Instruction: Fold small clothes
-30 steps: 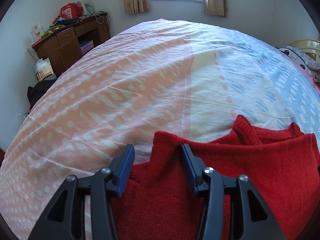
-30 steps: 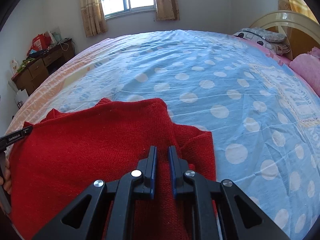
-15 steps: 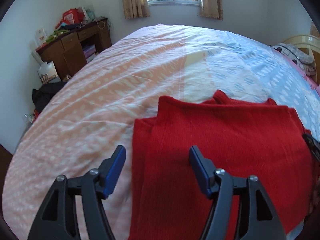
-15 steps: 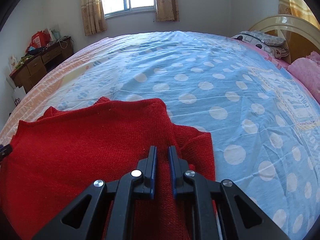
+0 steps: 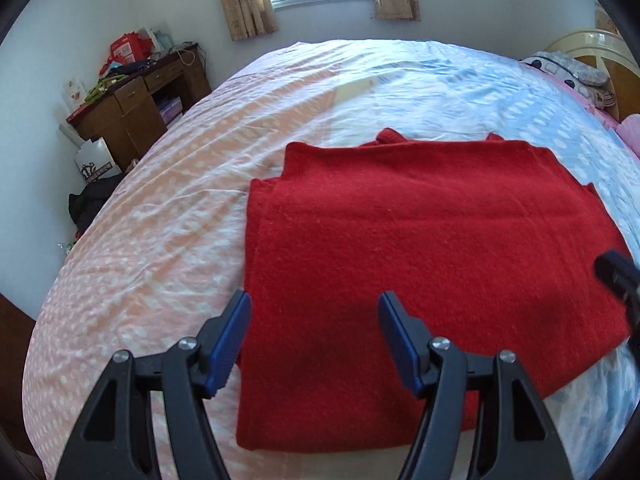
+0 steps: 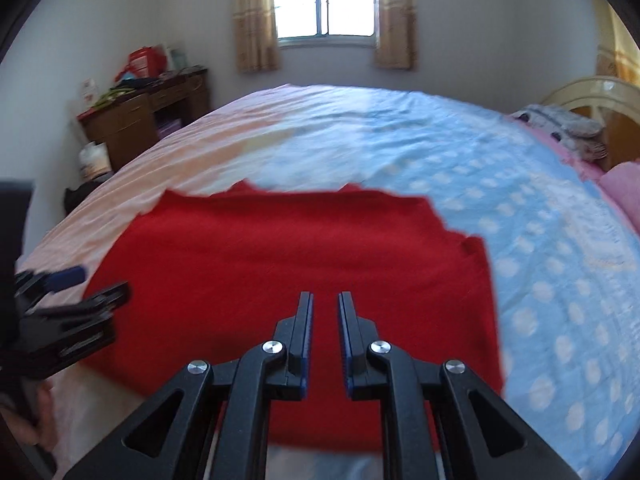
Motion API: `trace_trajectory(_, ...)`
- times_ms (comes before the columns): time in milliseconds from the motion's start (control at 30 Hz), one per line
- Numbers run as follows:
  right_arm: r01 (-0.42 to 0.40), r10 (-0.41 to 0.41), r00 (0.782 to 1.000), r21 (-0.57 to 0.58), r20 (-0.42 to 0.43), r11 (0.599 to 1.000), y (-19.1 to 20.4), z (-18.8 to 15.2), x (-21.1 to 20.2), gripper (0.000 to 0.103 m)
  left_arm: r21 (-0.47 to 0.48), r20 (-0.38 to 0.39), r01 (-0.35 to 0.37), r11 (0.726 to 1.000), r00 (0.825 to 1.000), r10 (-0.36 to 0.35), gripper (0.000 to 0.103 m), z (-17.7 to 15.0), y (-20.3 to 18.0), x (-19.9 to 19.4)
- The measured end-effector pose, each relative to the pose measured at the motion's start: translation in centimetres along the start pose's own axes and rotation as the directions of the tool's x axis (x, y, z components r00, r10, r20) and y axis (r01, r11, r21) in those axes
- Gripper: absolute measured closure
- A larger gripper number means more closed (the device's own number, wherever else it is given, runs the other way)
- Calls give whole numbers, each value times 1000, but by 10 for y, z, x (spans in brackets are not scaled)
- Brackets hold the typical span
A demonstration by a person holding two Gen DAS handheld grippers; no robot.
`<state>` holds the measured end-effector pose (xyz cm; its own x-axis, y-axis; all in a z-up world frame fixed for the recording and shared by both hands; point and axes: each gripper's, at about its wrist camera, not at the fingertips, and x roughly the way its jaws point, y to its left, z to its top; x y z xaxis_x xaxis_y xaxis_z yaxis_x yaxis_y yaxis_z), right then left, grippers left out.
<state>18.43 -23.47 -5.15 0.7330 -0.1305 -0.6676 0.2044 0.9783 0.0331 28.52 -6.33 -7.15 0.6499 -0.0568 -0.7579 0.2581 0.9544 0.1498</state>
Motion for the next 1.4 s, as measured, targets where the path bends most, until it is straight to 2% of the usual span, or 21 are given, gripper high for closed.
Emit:
trace_trajectory(200, -8, 11, 997, 30, -82, 1000, 4, -36, 19, 91, 13, 8, 2, 1000, 1000, -3, 34, -8, -6, -8)
trace_trajectory(433, 18, -18, 999, -7, -39, 1000, 11, -46, 18, 90, 10, 4, 7, 1000, 1000, -8, 34, -12, -10, -7)
trace_trajectory(533, 11, -11, 999, 0, -30, 1000, 9, -47, 16, 90, -1, 0, 10, 1000, 1000, -10, 29, -14, -9, -6)
trace_trajectory(667, -18, 19, 1000, 26, -18, 999, 4, -49, 15, 90, -64, 10, 33, 997, 999, -32, 28, -22, 4, -10)
trace_trajectory(767, -36, 37, 999, 41, -12, 999, 1, -50, 15, 90, -189, 26, 84, 978, 996, -81, 28, -36, 27, -13)
trace_trajectory(833, -45, 46, 999, 47, -9, 998, 0, -50, 15, 90, -294, 34, 120, 948, 993, -115, 27, -48, 43, -11)
trace_trajectory(933, -59, 60, 998, 58, -6, 997, -3, -50, 15, 89, -395, 48, 150, 906, 989, -143, 27, -63, 54, -5)
trace_trajectory(1000, -64, 65, 998, 61, -3, 996, -4, -51, 15, 89, -418, 79, 168, 893, 986, -149, 25, -69, 52, -2)
trace_trajectory(1067, -66, 66, 998, 61, -1, 996, -4, -51, 14, 89, -396, 91, 173, 902, 985, -149, 16, -68, 45, -1)
trace_trajectory(1133, -67, 67, 998, 62, -1, 996, -4, -51, 14, 89, -384, 94, 202, 901, 979, -180, 16, -62, 39, -1)
trace_trajectory(1200, -73, 73, 997, 67, 0, 995, -5, -51, 14, 89, -410, 125, 294, 864, 956, -266, 18, -56, 39, -1)
trace_trajectory(1267, -81, 81, 997, 73, 2, 994, -6, -51, 14, 89, -433, 131, 313, 845, 949, -285, 21, -52, 43, 2)
trace_trajectory(1400, -90, 90, 996, 79, 5, 993, -9, -51, 14, 89, -457, 132, 297, 838, 955, -266, 53, -52, 53, 9)
